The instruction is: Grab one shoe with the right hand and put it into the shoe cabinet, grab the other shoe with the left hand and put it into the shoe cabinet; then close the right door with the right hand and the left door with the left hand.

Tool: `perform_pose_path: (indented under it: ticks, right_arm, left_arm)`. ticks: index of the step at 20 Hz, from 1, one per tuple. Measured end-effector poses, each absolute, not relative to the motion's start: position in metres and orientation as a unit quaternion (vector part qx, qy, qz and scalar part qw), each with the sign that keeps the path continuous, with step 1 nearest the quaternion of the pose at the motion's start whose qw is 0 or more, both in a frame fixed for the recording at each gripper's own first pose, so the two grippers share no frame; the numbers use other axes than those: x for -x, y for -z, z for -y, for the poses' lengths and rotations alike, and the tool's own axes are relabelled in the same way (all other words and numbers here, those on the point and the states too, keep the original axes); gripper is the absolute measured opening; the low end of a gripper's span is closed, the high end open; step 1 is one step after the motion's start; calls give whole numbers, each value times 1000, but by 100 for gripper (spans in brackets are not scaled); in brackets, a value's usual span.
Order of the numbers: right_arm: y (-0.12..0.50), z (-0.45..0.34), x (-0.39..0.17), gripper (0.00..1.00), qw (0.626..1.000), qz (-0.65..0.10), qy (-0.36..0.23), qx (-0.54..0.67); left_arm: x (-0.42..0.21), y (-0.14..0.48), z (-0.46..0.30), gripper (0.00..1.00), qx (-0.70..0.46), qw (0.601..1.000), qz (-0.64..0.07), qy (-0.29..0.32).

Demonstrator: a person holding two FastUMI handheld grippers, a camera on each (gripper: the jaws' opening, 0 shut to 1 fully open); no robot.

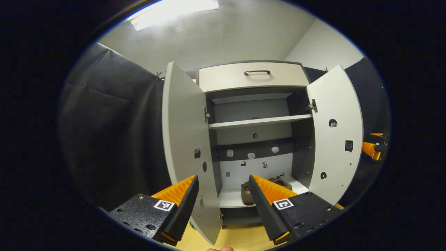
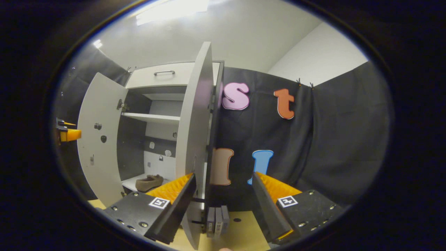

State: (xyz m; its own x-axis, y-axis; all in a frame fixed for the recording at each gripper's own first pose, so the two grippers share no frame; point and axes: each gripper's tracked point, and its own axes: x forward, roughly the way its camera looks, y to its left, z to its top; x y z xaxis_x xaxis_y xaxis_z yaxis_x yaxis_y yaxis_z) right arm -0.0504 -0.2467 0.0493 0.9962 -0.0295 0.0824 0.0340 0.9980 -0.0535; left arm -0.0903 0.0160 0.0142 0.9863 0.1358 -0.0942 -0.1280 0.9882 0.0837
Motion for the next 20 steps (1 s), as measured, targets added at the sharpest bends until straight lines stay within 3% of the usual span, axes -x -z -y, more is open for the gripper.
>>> perform_pose_path:
  ticks: [1, 6, 11, 20]
  right_arm:
    - [-50, 246, 50, 93, 999, 41, 14, 24]
    - [-49, 236, 49, 95, 999, 32, 1, 20]
    - [-48, 209, 45, 93, 999, 25, -32, 6]
    - [-49, 145, 25, 95, 996, 27, -83, 8]
  left_arm:
    - [98, -18, -29, 89, -36, 995, -48, -80]
    - [123, -30, -91, 88, -56, 984, -41, -163]
    - [126, -17, -128, 89, -49, 977, -54, -203]
    - [111, 22, -156, 88, -17, 975, -93, -202]
